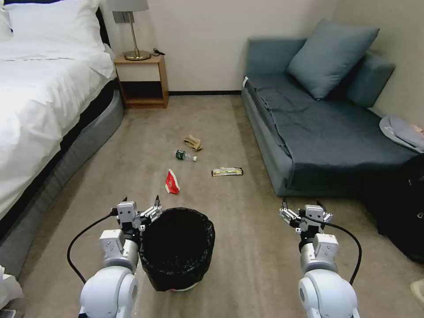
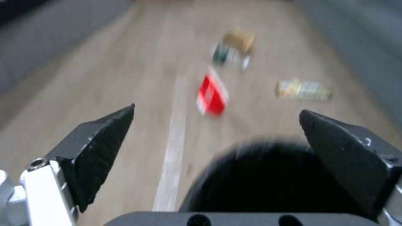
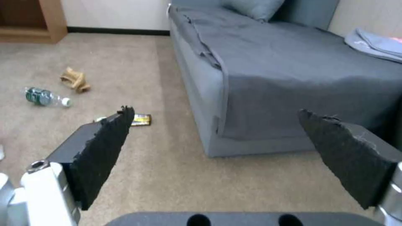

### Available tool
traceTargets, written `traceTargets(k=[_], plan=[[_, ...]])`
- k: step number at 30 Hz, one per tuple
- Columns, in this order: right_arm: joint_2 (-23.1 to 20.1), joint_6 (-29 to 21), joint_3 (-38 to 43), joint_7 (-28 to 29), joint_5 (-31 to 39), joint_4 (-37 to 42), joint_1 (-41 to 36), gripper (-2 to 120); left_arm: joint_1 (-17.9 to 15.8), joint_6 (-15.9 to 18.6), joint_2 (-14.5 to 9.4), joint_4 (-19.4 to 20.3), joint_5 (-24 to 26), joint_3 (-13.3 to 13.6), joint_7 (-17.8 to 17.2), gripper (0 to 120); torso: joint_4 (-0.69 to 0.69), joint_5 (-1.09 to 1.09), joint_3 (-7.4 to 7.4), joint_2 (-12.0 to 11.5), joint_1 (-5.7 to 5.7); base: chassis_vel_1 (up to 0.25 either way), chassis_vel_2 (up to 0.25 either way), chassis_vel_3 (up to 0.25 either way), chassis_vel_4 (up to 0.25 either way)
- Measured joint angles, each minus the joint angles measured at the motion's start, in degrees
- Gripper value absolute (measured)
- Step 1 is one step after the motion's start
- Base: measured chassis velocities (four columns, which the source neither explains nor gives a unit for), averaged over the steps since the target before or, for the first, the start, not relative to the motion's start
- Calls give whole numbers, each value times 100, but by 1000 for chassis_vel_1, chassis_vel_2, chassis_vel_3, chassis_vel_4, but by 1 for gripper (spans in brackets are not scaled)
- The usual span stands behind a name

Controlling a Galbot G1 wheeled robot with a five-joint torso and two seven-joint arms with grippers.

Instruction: Pick up the trash bin, then pick up the garbage on the floor and place it into the trash bin.

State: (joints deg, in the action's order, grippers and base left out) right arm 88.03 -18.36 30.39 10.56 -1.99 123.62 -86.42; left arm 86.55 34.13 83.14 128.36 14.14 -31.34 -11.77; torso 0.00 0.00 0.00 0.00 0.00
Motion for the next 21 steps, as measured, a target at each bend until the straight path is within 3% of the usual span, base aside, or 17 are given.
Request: traceTargets(k=[1,3,5,9,17,21], plan=[[0,0,0,0,0,0,0,100,0,0,0,0,0,0,0,100,0,0,0,0,0,0,0,0,0],[-12,-3,-1,2,-3,-18,11,100,57,485,-218,71,482,-25,-398,100,0,0,0,0,0,0,0,0,0],[-14,-5,-2,2,-5,-37,27,100,85,748,-361,76,767,-74,-587,100,0,0,0,0,0,0,0,0,0],[-6,-5,-15,2,-9,-80,57,100,48,867,-505,-111,1219,-70,-775,100,0,0,0,0,0,0,0,0,0],[7,2,-28,8,-14,-104,73,100,-58,859,-553,-539,1284,-11,-814,100,0,0,0,0,0,0,0,0,0],[-6,16,-10,16,-15,-124,69,100,-157,841,-558,-948,1370,25,-832,100,0,0,0,0,0,0,0,0,0]])
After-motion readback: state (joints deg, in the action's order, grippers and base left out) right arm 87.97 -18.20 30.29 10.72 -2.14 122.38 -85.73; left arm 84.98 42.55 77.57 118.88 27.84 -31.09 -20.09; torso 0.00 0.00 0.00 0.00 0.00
